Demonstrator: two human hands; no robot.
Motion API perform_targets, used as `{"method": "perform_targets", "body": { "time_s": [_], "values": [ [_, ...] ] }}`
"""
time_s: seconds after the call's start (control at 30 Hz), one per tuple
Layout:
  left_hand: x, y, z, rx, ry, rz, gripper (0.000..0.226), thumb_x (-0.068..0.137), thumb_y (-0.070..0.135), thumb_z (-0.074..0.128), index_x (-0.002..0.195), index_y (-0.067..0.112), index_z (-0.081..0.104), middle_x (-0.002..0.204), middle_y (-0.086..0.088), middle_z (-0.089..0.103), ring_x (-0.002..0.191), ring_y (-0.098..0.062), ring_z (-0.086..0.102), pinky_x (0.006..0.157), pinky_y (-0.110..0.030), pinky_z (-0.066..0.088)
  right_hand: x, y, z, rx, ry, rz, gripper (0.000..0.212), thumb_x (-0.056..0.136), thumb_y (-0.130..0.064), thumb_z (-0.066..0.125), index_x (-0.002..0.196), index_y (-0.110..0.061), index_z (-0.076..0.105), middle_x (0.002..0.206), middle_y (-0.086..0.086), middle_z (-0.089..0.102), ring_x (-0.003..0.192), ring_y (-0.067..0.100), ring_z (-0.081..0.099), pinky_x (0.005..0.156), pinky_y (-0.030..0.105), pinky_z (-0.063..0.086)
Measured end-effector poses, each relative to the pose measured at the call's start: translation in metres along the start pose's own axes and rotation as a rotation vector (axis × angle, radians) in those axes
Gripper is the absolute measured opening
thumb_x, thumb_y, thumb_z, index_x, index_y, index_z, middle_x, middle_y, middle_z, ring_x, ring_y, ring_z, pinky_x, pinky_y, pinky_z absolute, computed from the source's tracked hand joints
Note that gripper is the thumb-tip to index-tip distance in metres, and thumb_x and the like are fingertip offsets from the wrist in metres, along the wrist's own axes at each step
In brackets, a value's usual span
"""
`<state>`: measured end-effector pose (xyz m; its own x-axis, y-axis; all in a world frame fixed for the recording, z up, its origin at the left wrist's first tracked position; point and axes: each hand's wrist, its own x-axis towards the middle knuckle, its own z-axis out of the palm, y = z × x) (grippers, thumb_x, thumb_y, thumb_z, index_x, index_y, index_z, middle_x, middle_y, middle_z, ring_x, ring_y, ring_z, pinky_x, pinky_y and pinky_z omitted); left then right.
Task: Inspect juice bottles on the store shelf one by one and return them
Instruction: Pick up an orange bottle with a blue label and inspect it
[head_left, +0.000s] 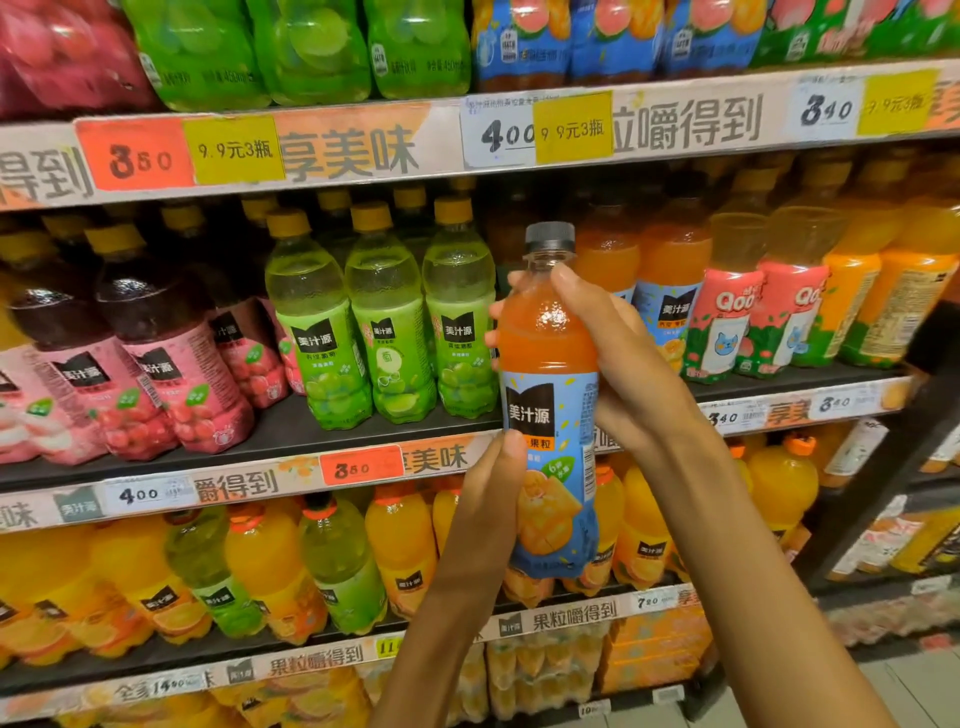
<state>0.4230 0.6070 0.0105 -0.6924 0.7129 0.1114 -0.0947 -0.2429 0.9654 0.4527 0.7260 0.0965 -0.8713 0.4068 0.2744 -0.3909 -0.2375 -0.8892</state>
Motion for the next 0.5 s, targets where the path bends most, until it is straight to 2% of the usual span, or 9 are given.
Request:
{"method": "perform_targets", "body": {
  "time_s": [0.07,0.1,0.17,0.23,0.33,0.43,0.5],
  "values": [
    [0.003,0.001,0.002,0.094,0.066,0.066,0.052,0.079,0.057,0.047,0.114,0.021,0.061,0.11,-0.007,0.07,0.104,-0.022,0.066,0.091,-0.037,0.052,-0.001,0.0,0.002,-0.049,0.063,-0.067,0.028,0.088,-0.034,0.06,0.102,-0.01,0.065,0.097,0.015,0.067,0.088,0.024,0.064,0.077,0.034,0.055],
    [0.005,0.002,0.001,0.139,0.075,0.112,0.053,0.081,0.053,0.044,0.119,0.019,0.057,0.112,-0.005,0.067,0.105,-0.015,0.064,0.091,-0.032,0.051,-0.001,0.0,0.003,-0.108,0.109,-0.113,0.025,0.09,-0.032,0.062,0.102,-0.011,0.064,0.093,0.011,0.067,0.085,0.02,0.063,0.072,0.031,0.054],
    [0.007,0.004,0.003,0.188,0.063,0.159,0.058,0.079,0.048,0.05,0.126,0.015,0.05,0.108,0.003,0.065,0.095,0.0,0.064,0.079,-0.017,0.05,-0.002,0.001,0.008,-0.221,0.193,-0.172,0.023,0.09,-0.032,0.064,0.103,-0.013,0.063,0.087,0.002,0.068,0.081,0.013,0.065,0.072,0.029,0.053],
    [0.006,0.003,0.005,0.133,0.024,0.173,0.058,0.071,0.048,0.059,0.12,0.017,0.051,0.101,0.007,0.07,0.092,-0.005,0.067,0.073,-0.018,0.052,-0.003,0.0,0.01,-0.245,0.226,-0.153,0.032,0.088,-0.04,0.064,0.105,-0.013,0.064,0.089,0.002,0.07,0.084,0.015,0.068,0.078,0.032,0.055],
    [0.004,0.006,0.001,-0.005,-0.003,0.131,0.056,0.063,0.055,0.063,0.107,0.021,0.059,0.092,0.004,0.073,0.082,-0.014,0.07,0.068,-0.028,0.055,-0.005,-0.006,0.006,-0.19,0.131,-0.108,0.045,0.081,-0.052,0.06,0.104,-0.014,0.068,0.094,0.006,0.072,0.087,0.015,0.068,0.079,0.028,0.055],
    [0.0,0.009,-0.005,-0.195,-0.131,-0.021,0.085,0.052,0.072,0.073,0.112,0.013,0.062,0.092,-0.01,0.073,0.075,-0.022,0.07,0.064,-0.034,0.057,-0.002,-0.008,-0.001,-0.05,0.038,-0.052,0.036,0.085,-0.046,0.059,0.104,-0.017,0.071,0.102,0.008,0.072,0.096,0.02,0.068,0.088,0.034,0.055],
    [-0.003,0.009,-0.004,-0.275,-0.245,-0.054,0.078,0.059,0.07,0.071,0.113,0.014,0.066,0.091,-0.012,0.073,0.074,-0.023,0.071,0.063,-0.032,0.057,0.0,-0.007,0.0,0.043,-0.033,-0.011,0.037,0.086,-0.041,0.054,0.108,-0.013,0.066,0.103,0.011,0.072,0.097,0.026,0.069,0.09,0.042,0.055]
  ]
}}
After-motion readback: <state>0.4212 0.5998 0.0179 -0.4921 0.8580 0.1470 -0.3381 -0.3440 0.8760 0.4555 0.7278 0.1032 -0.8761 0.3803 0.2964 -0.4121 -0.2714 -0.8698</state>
